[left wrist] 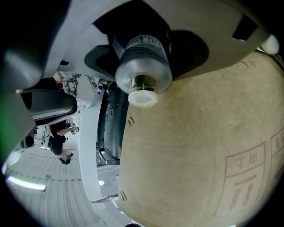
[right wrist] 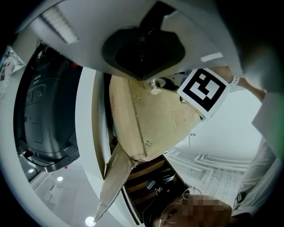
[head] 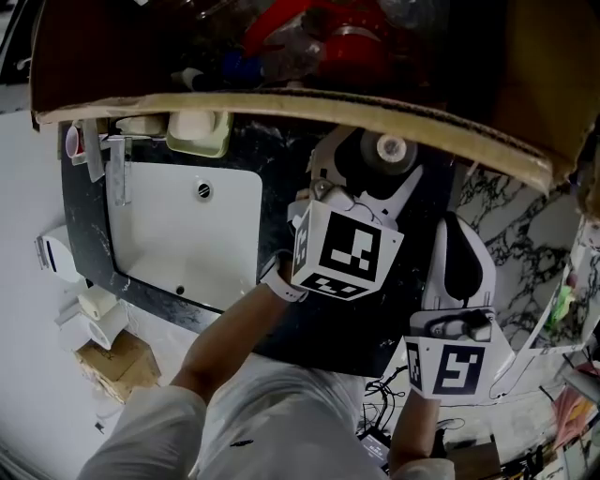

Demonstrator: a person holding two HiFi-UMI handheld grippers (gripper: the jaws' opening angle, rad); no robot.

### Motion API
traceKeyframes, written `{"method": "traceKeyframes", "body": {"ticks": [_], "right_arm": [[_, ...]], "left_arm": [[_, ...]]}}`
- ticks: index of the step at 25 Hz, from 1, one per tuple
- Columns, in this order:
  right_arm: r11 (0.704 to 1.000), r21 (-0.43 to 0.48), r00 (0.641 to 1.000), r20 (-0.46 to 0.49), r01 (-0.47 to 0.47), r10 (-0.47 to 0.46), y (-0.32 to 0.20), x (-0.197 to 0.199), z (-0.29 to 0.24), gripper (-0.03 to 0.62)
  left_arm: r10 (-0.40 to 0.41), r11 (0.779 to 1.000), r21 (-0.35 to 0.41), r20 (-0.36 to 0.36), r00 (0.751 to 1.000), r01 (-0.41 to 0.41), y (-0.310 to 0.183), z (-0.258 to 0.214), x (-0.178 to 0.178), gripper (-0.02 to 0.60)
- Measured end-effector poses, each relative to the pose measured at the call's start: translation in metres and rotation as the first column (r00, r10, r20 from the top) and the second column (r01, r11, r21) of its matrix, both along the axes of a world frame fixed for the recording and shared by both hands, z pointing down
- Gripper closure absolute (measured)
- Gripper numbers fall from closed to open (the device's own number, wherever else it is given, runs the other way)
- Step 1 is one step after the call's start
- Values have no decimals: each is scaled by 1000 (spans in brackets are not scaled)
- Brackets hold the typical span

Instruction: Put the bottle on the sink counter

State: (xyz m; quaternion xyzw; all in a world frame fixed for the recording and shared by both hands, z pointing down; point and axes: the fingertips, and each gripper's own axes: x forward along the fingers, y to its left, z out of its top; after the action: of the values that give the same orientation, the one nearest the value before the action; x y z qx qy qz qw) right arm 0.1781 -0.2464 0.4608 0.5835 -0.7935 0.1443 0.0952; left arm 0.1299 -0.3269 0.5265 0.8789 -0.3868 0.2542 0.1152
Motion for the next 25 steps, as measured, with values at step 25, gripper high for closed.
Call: {"method": "traceKeyframes", "body": {"ticks": [25], "right_arm": [[1000, 9, 1000, 16, -6, 6, 11, -7, -2, 583]], "left_arm": [[34, 999, -19, -15, 999, -34, 3, 11, 3, 245]]}}
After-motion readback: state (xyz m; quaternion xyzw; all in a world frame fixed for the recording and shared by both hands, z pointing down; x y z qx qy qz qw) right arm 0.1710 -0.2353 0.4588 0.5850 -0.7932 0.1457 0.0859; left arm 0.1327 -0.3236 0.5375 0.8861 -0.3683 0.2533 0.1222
